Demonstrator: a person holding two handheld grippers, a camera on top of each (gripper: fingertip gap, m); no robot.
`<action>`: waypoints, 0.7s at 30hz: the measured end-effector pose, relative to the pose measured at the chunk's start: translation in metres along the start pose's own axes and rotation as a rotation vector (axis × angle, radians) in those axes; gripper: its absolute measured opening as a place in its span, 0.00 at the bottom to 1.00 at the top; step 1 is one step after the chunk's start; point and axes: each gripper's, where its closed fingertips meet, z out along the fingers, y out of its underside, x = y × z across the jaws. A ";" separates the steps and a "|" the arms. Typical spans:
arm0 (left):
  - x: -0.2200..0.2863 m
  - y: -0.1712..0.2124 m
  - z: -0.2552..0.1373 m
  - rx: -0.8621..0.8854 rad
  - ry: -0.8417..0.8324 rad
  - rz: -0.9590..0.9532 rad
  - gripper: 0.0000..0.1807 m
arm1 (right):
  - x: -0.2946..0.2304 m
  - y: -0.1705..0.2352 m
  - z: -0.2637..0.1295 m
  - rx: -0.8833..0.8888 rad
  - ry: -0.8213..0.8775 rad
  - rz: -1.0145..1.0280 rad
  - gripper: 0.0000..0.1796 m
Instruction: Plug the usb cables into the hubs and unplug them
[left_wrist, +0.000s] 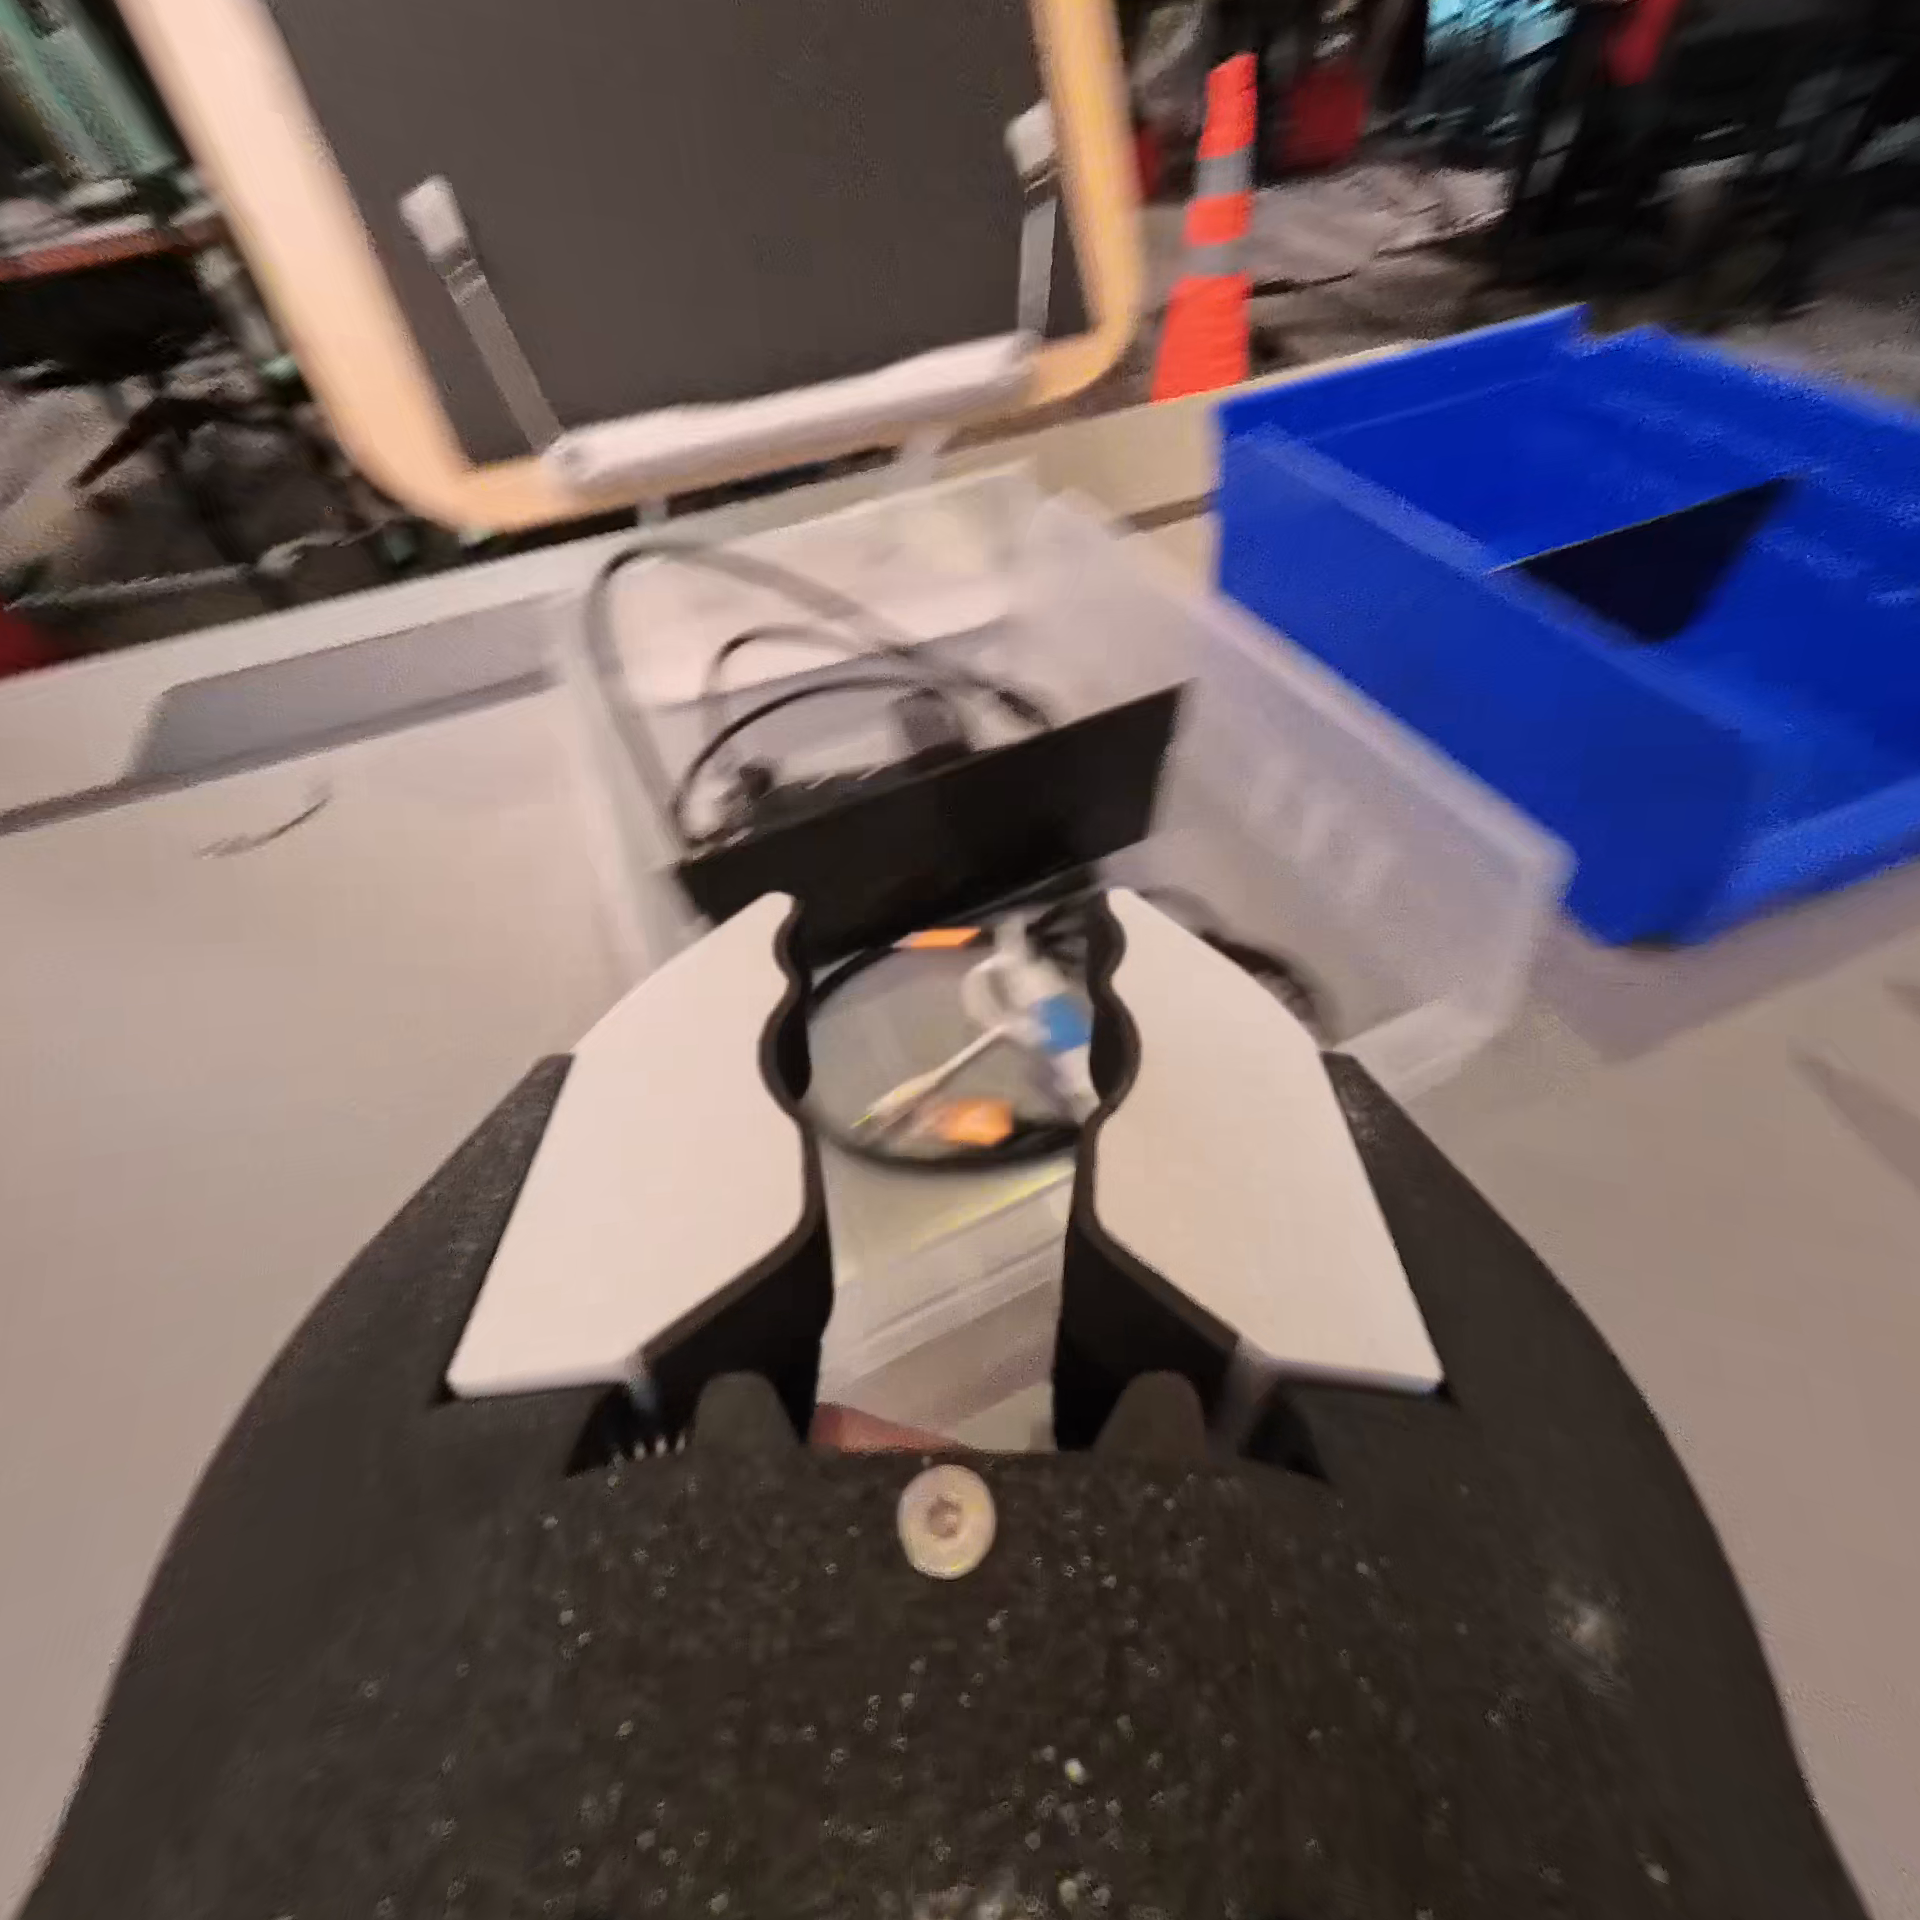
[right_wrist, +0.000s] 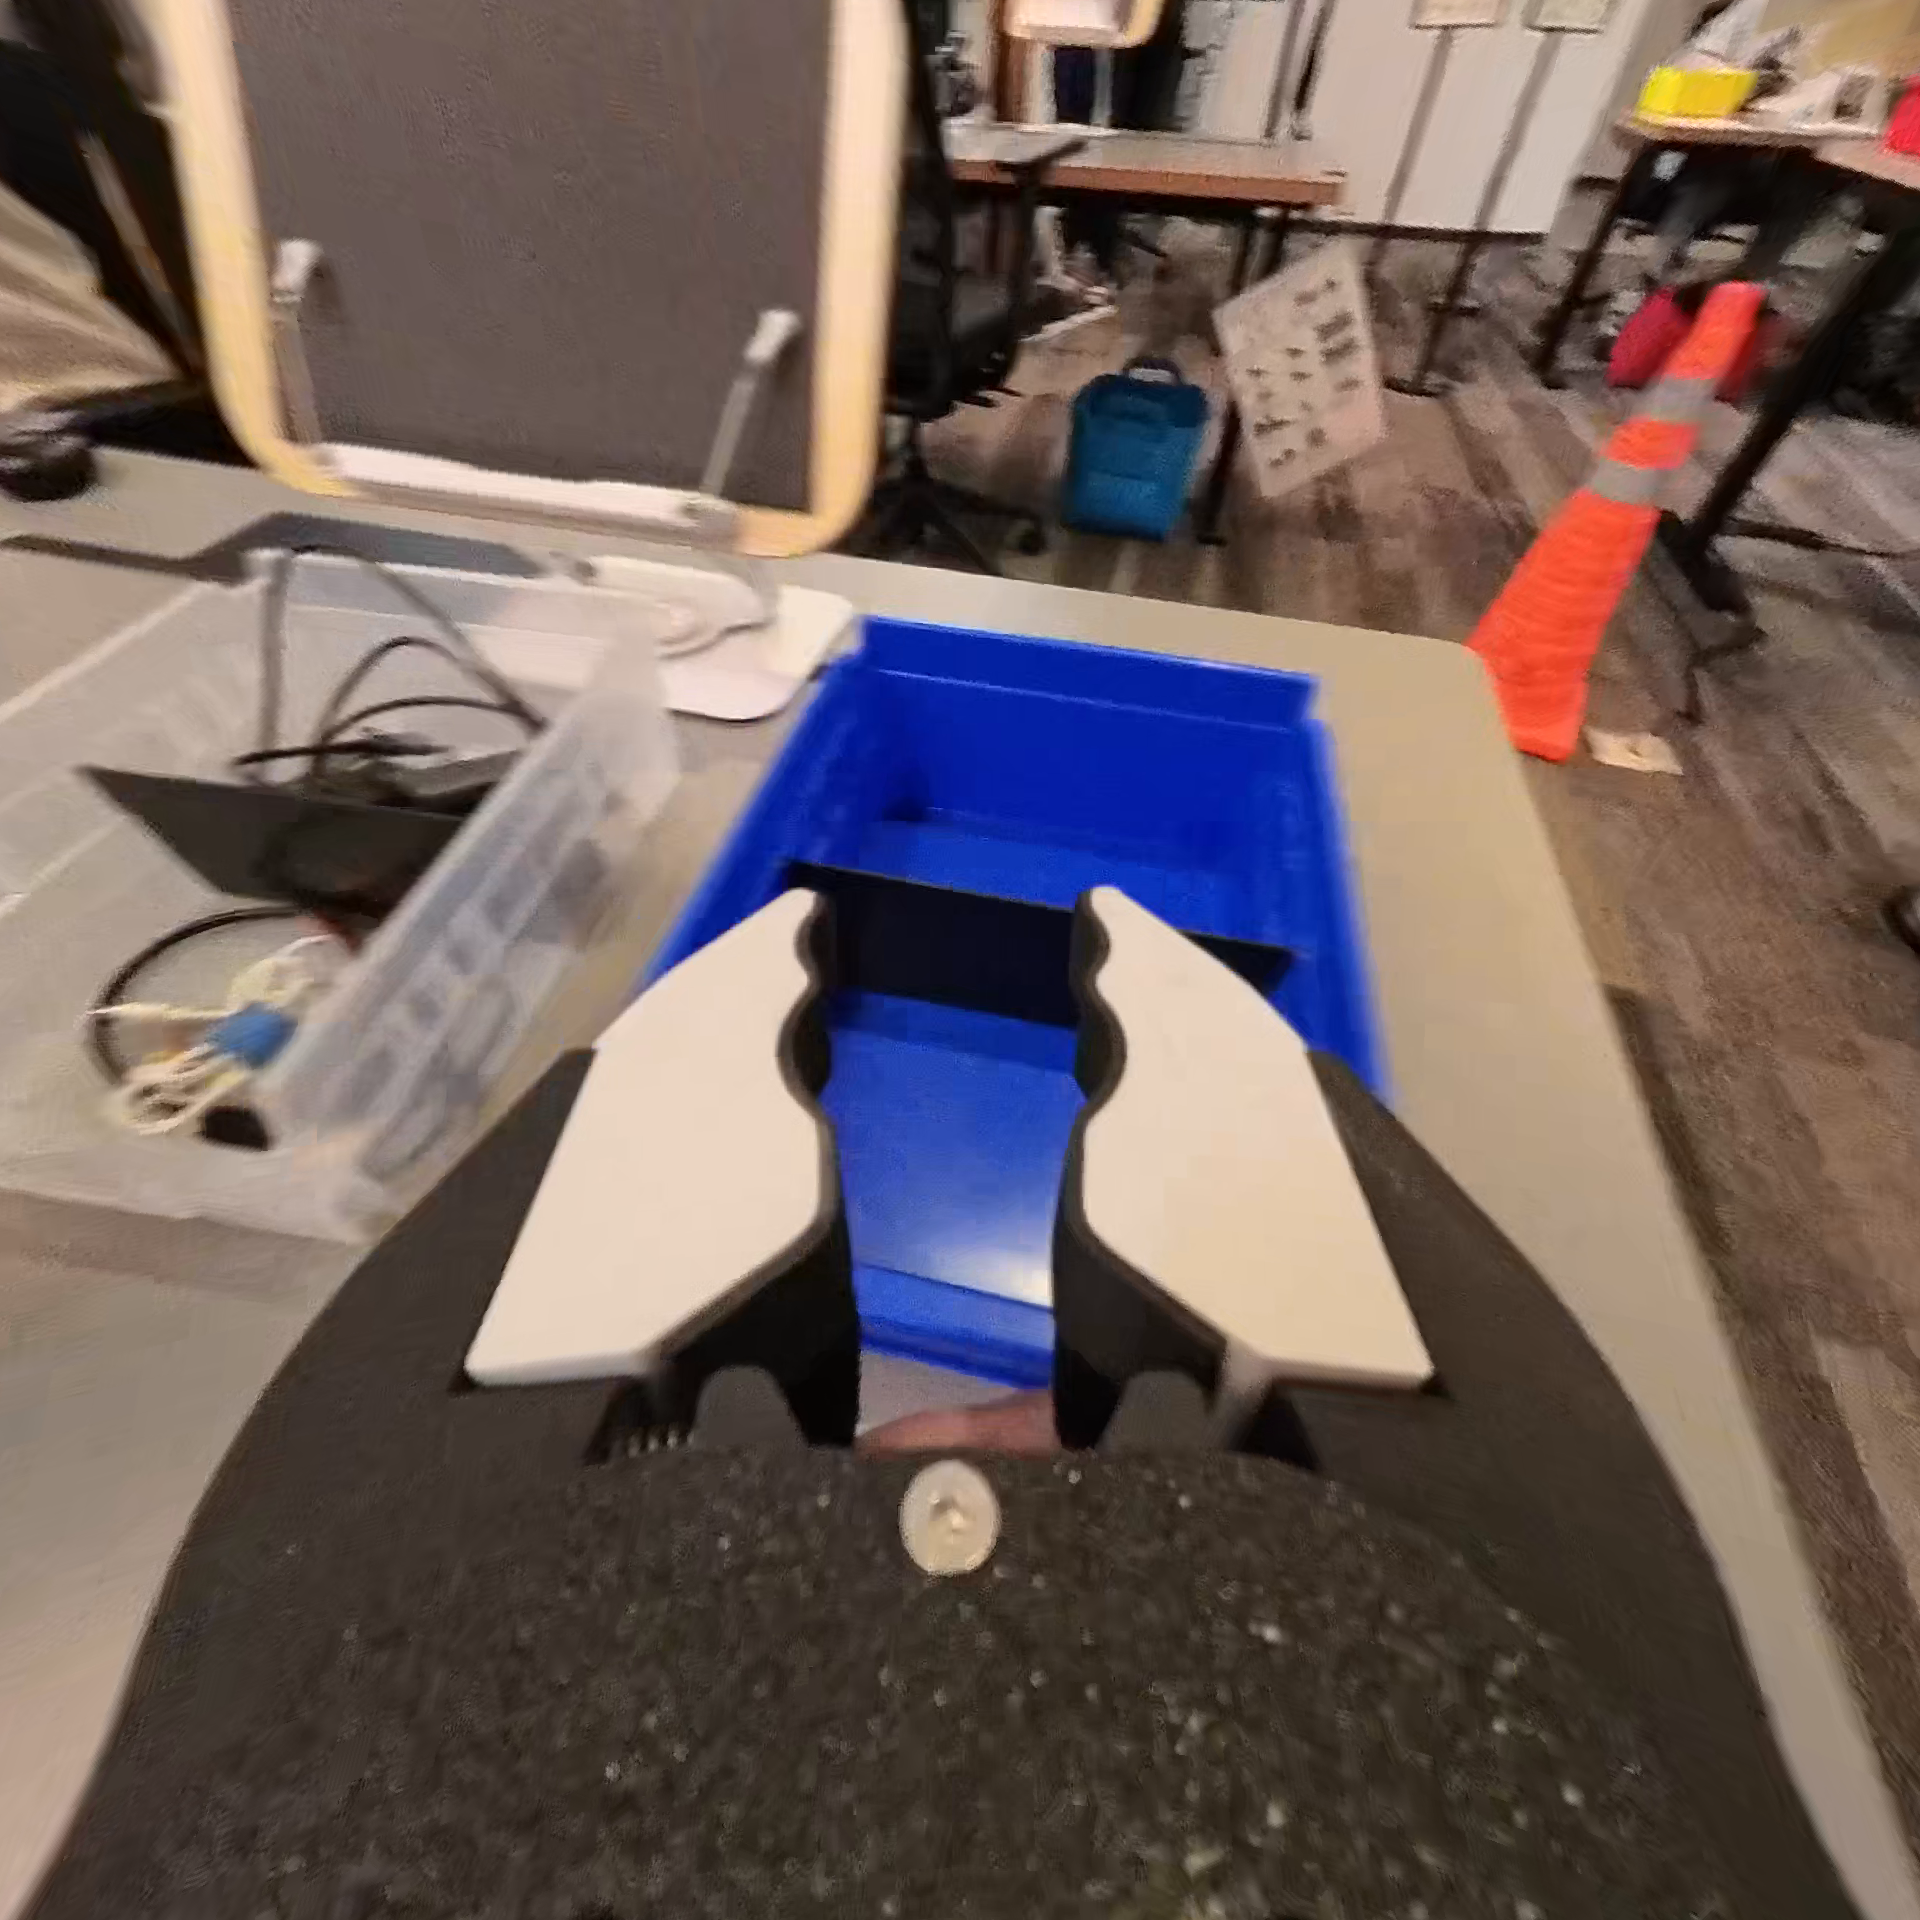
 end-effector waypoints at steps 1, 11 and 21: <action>-0.021 0.015 -0.002 -0.027 -0.046 -0.009 0.30 | -0.034 0.000 0.008 -0.005 -0.061 -0.019 0.27; -0.050 0.083 0.031 -0.161 -0.010 -0.058 0.07 | -0.196 0.103 0.093 -0.199 -0.056 -0.019 0.22; -0.133 0.077 -0.008 -0.150 -0.144 -0.076 0.02 | -0.261 0.084 0.084 -0.181 0.070 0.113 0.02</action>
